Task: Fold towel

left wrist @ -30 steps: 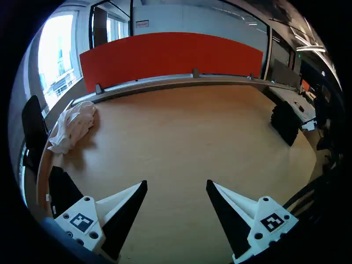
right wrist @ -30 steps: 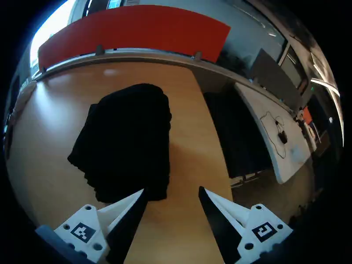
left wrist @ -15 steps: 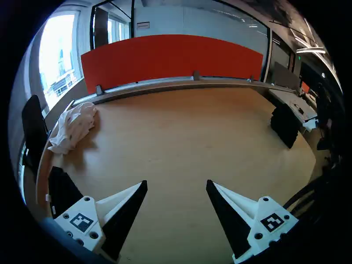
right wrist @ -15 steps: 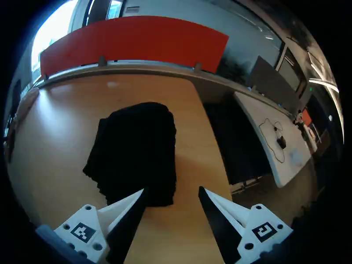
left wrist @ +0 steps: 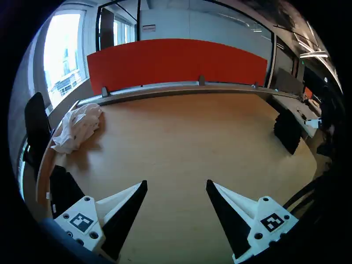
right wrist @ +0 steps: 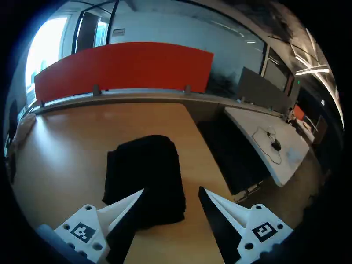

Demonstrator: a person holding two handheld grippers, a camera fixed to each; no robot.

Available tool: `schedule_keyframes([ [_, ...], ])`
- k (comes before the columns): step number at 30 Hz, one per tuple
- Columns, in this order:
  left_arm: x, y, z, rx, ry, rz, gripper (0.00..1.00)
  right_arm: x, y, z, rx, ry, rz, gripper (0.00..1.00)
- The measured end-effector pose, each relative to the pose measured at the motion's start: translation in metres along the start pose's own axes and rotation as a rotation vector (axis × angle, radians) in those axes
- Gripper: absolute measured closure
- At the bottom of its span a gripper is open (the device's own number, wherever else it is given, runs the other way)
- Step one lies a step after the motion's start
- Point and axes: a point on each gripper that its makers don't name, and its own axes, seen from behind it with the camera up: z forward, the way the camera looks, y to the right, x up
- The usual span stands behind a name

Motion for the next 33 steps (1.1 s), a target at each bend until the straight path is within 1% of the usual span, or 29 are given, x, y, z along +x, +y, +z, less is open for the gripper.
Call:
schedule_keyframes([
  [5, 0.003, -0.005, 0.0, 0.016, 0.014, -0.015, 0.0, 0.009, -0.003, -0.003, -0.028, 0.041, 0.054, 0.14],
  [11, 0.007, -0.008, 0.002, 0.028, 0.027, -0.029, 0.0, 0.012, -0.009, -0.004, -0.037, 0.059, 0.074, 0.14],
  [14, 0.011, -0.01, 0.003, 0.033, 0.04, -0.033, 0.0, 0.018, -0.012, -0.006, -0.037, 0.083, 0.083, 0.14],
  [20, 0.024, -0.016, 0.005, 0.05, 0.078, -0.042, 0.0, 0.042, -0.024, -0.016, -0.012, 0.174, 0.096, 0.14],
  [23, 0.033, -0.019, 0.006, 0.055, 0.103, -0.055, 0.0, 0.056, -0.03, -0.022, 0.004, 0.223, 0.097, 0.14],
  [29, 0.051, -0.027, 0.007, 0.08, 0.165, -0.086, 0.0, 0.088, -0.038, -0.041, 0.016, 0.352, 0.114, 0.14],
  [33, 0.061, -0.031, 0.008, 0.088, 0.198, -0.109, 0.0, 0.098, -0.041, -0.047, 0.021, 0.405, 0.125, 0.12],
])
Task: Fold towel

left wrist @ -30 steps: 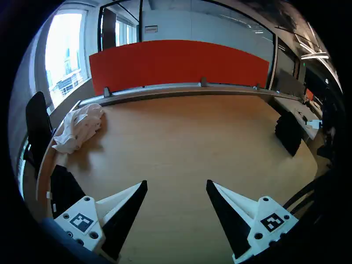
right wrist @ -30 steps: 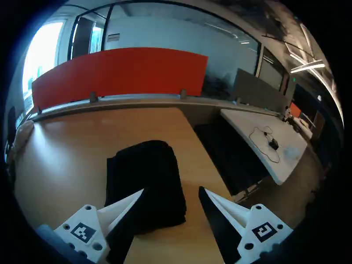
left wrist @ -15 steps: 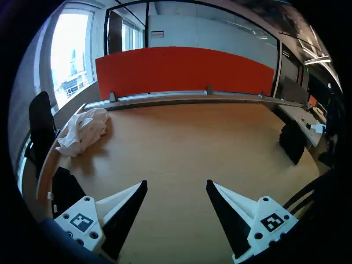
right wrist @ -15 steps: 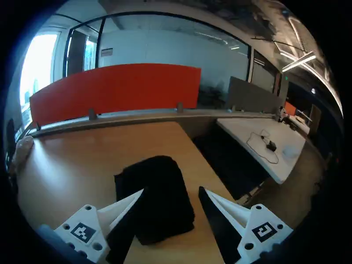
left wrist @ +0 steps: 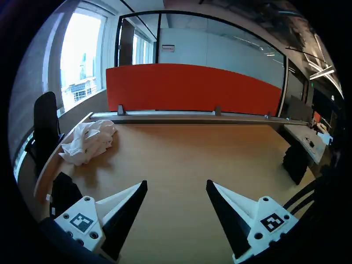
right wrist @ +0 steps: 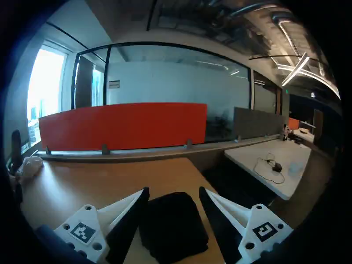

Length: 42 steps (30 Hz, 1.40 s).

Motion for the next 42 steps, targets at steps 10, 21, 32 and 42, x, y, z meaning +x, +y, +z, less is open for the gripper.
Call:
schedule_keyframes([
  [10, 0.03, -0.009, 0.003, 0.02, 0.102, -0.013, 0.0, 0.014, -0.015, -0.001, 0.033, 0.037, 0.01, 0.12],
  [21, 0.059, -0.024, 0.005, 0.043, 0.19, -0.022, 0.0, 0.033, -0.052, -0.006, 0.109, 0.076, 0.015, 0.12],
  [32, 0.086, -0.032, 0.002, 0.04, 0.263, -0.022, 0.0, 0.06, -0.115, -0.017, 0.195, 0.121, -0.029, 0.12],
  [42, 0.101, -0.04, -0.003, 0.034, 0.314, -0.043, 0.0, 0.073, -0.18, -0.028, 0.27, 0.139, -0.053, 0.12],
])
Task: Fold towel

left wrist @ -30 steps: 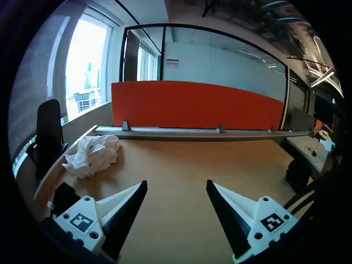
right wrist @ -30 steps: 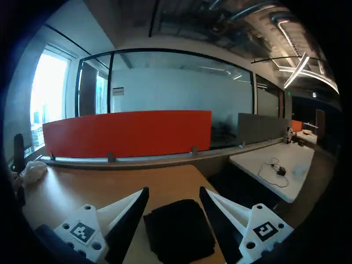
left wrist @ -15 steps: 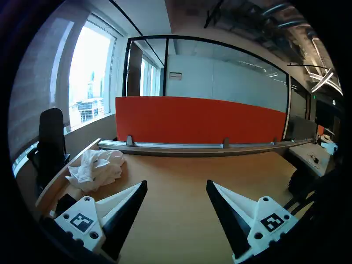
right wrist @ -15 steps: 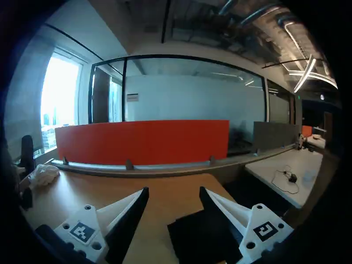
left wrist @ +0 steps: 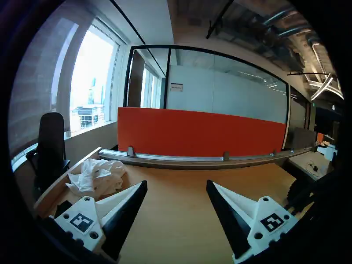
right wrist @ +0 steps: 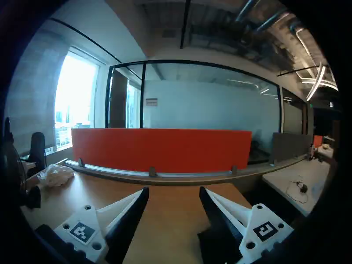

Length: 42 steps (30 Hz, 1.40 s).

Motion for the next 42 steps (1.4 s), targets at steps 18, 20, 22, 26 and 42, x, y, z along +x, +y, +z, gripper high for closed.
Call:
schedule_keyframes([
  [18, 0.021, -0.001, 0.0, -0.012, 0.073, 0.051, 0.0, 0.017, -0.072, 0.01, 0.067, 0.02, 0.016, 0.12],
  [20, 0.021, -0.001, 0.0, -0.009, 0.076, 0.054, 0.0, 0.019, -0.076, 0.01, 0.072, 0.018, 0.015, 0.12],
  [22, 0.02, -0.002, -0.001, -0.005, 0.078, 0.054, 0.0, 0.019, -0.079, 0.011, 0.08, 0.014, 0.014, 0.12],
  [26, 0.022, -0.003, -0.003, 0.001, 0.09, 0.049, 0.0, 0.021, -0.085, 0.012, 0.093, 0.011, 0.012, 0.12],
  [42, 0.012, -0.009, -0.01, 0.017, 0.134, 0.073, 0.01, 0.025, -0.11, 0.002, 0.103, -0.015, 0.019, 0.12],
])
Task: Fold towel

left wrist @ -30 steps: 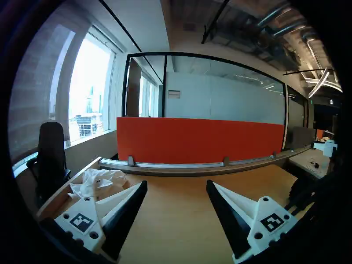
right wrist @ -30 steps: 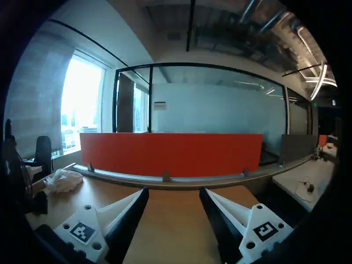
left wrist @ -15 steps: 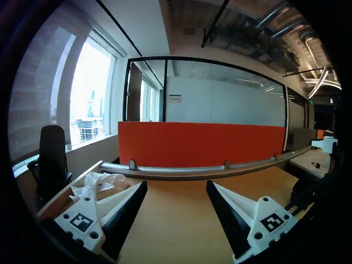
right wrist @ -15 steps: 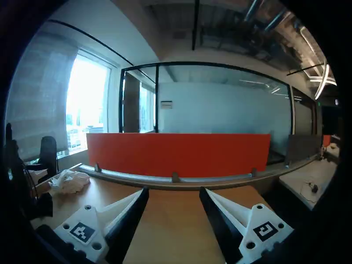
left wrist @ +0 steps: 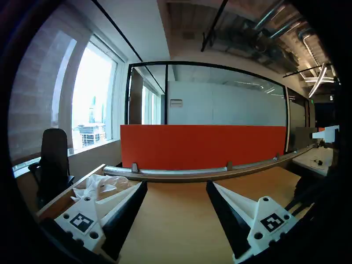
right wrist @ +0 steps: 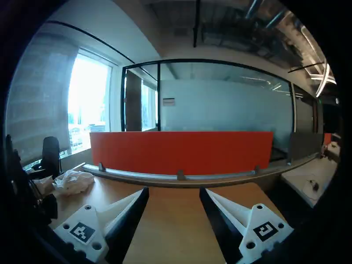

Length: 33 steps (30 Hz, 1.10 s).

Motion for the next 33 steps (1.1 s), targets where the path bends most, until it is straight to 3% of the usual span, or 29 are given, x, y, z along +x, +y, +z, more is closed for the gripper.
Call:
schedule_keyframes([
  [11, -0.03, -0.009, -0.006, 0.008, 0.043, 0.018, 0.0, 0.006, -0.017, -0.003, 0.002, 0.037, -0.001, 0.12],
  [23, -0.084, -0.027, -0.003, 0.026, 0.057, -0.005, 0.0, -0.028, -0.023, 0.007, -0.002, 0.027, -0.012, 0.12],
  [33, -0.117, -0.033, -0.005, 0.032, 0.072, 0.008, 0.0, -0.044, -0.017, 0.01, -0.019, 0.046, 0.039, 0.11],
])
